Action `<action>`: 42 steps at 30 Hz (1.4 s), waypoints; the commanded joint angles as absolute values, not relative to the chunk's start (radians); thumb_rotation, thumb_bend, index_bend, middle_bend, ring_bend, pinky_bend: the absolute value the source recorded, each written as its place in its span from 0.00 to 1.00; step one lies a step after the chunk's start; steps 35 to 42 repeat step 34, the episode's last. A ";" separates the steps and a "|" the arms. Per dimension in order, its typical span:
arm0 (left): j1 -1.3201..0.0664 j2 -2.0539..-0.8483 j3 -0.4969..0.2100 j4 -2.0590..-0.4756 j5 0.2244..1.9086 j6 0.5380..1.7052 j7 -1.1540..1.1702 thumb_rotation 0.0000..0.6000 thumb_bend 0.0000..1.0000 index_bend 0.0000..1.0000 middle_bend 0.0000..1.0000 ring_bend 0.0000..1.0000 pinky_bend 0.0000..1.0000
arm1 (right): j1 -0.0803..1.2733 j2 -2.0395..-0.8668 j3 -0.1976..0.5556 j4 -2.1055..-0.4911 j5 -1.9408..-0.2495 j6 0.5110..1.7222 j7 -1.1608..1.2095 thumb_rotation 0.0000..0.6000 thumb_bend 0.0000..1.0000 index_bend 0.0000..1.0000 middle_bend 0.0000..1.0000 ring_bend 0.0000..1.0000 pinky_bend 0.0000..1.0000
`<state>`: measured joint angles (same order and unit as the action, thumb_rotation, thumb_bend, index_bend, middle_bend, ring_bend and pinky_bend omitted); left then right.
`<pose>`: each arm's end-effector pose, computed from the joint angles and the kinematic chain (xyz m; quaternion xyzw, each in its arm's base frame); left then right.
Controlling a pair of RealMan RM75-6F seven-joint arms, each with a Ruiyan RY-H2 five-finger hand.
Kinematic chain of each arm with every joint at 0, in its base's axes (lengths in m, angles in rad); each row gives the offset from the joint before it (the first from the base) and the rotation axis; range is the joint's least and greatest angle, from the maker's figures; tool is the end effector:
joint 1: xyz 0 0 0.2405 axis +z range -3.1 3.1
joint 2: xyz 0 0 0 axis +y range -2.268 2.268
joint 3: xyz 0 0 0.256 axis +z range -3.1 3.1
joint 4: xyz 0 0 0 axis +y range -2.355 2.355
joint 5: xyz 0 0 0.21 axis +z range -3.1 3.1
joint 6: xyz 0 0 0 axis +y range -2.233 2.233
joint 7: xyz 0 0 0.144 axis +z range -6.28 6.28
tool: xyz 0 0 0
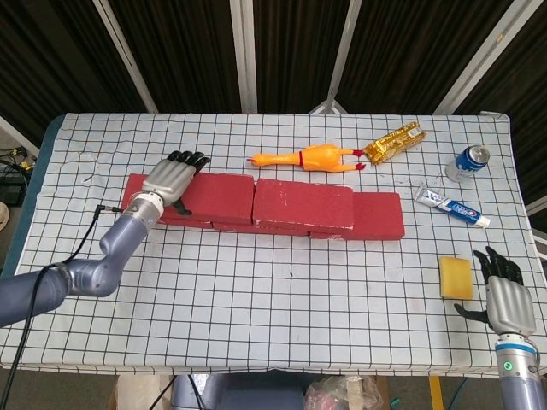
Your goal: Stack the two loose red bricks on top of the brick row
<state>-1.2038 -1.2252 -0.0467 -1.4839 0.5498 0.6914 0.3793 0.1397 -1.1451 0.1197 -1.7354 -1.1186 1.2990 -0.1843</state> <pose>-0.1015 0.4383 0.0711 -0.7629 -0.3821 -0.2599 0.4521 -0.3241 -0.2014 0.1369 0.5294 -0.4969 0.2965 0.6204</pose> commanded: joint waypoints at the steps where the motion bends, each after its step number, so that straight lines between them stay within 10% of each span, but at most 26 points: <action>1: -1.029 -1.076 -0.036 -1.725 0.757 0.895 0.283 1.00 0.00 0.07 0.00 0.00 0.04 | 0.144 -1.141 0.112 -1.729 -1.145 1.290 -0.172 1.00 0.16 0.12 0.00 0.00 0.00; 14: -0.474 -1.065 0.189 -1.827 1.276 1.514 0.168 1.00 0.00 0.08 0.00 0.00 0.04 | 0.133 -1.163 0.078 -1.685 -1.280 1.341 -0.155 1.00 0.16 0.12 0.00 0.00 0.00; 42: -0.207 -1.224 0.160 -1.604 1.437 1.656 0.137 1.00 0.00 0.11 0.00 0.00 0.04 | 0.117 -1.146 0.073 -1.697 -1.319 1.364 -0.124 1.00 0.16 0.11 0.00 0.00 0.00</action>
